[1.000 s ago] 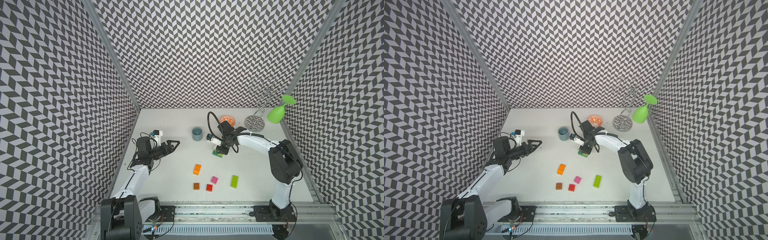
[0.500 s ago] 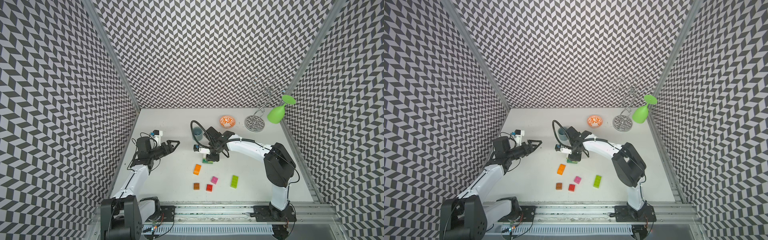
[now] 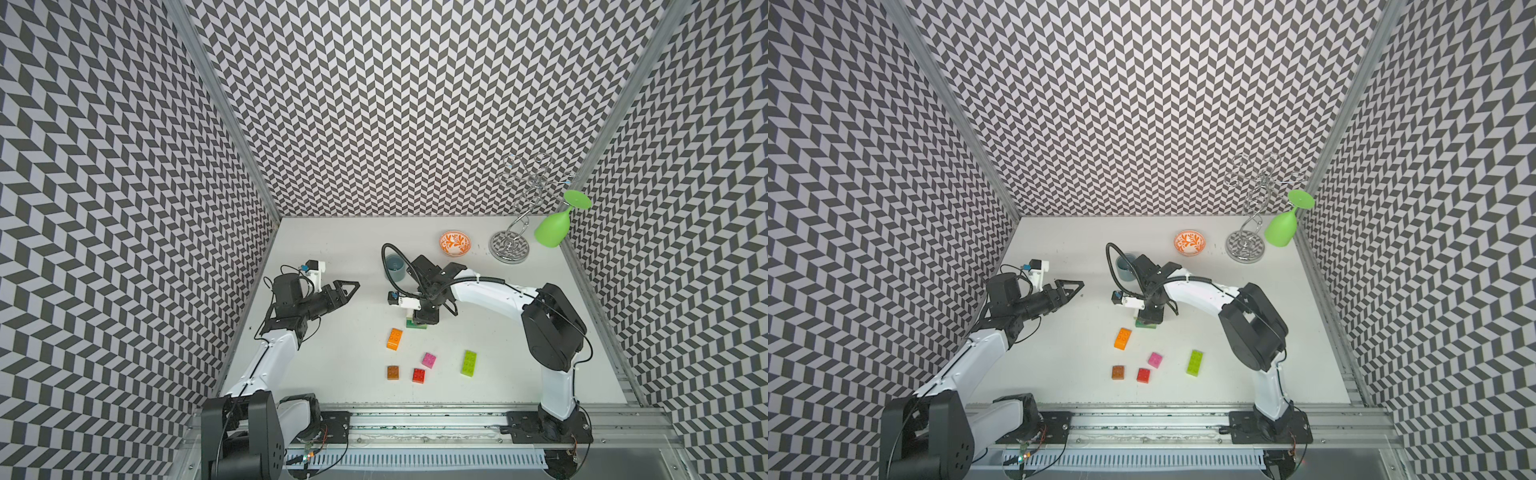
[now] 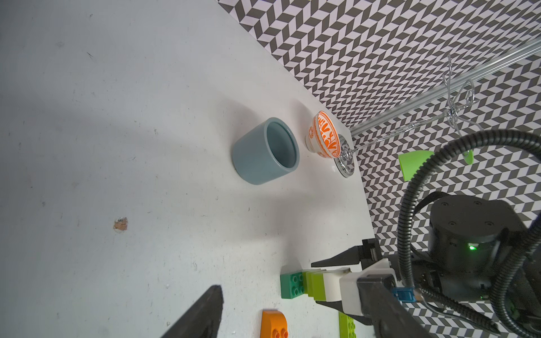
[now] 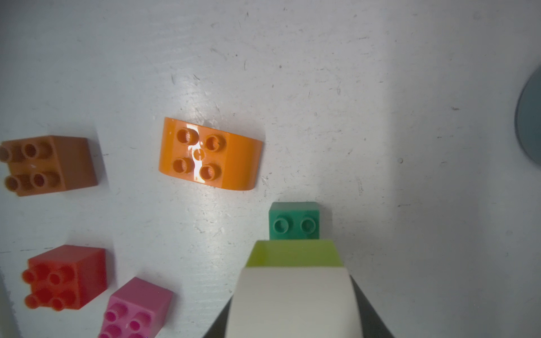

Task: Assemble the letter s with lego
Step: Assemble the lego brick with the lego brick, then adjust the lego brick at the center of the board.

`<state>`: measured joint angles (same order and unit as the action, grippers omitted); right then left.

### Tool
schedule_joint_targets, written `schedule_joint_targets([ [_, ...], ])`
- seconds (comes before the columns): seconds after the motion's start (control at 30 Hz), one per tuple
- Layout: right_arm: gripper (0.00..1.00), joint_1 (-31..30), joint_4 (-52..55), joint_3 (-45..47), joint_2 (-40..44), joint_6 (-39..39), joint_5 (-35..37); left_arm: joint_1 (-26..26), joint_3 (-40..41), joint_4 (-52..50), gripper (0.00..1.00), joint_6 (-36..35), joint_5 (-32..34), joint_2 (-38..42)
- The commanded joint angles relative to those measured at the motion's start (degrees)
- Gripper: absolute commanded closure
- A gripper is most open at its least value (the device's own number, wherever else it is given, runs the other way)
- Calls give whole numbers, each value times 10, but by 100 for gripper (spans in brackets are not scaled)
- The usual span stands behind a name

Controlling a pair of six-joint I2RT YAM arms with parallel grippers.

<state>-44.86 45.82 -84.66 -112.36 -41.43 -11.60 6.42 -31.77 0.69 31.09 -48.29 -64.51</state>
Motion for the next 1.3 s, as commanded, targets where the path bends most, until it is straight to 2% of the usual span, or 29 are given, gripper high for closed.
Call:
schedule_joint_targets([
  [0.0, 48, -3, -5, -5, 8, -6, 3, 4, -7, -6, 20, -10, 1, -2],
  [0.23, 37, 1, -2, -21, 24, -1, -1, 4, -7, -7, 19, -11, 2, 0],
  [0.33, 29, 10, 1, -24, 43, 6, -5, 5, -7, -8, 19, -11, 3, 1],
  [0.53, 20, 27, -13, -9, 127, 19, -35, 6, -7, -9, 18, -11, 3, 2],
  [0.6, 19, 34, -59, 34, 179, 33, -49, 8, -7, -9, 18, -11, 4, 2],
  [0.7, 19, 35, -187, 160, 276, 67, -60, 9, -5, -9, 17, -11, 6, 4],
  [0.8, 19, 33, -367, 319, 376, 130, -66, 9, -6, -9, 17, -10, 7, 3],
  [0.97, 16, 28, -642, 556, 527, 246, -30, 9, -6, -12, 16, -11, 13, 1],
  [1.1, 12, 24, -712, 646, 578, 287, -16, 9, -6, -12, 16, -10, 17, -2],
  [1.27, 11, 22, -735, 677, 544, 305, -26, 10, -7, -8, 16, -9, 19, -9],
])
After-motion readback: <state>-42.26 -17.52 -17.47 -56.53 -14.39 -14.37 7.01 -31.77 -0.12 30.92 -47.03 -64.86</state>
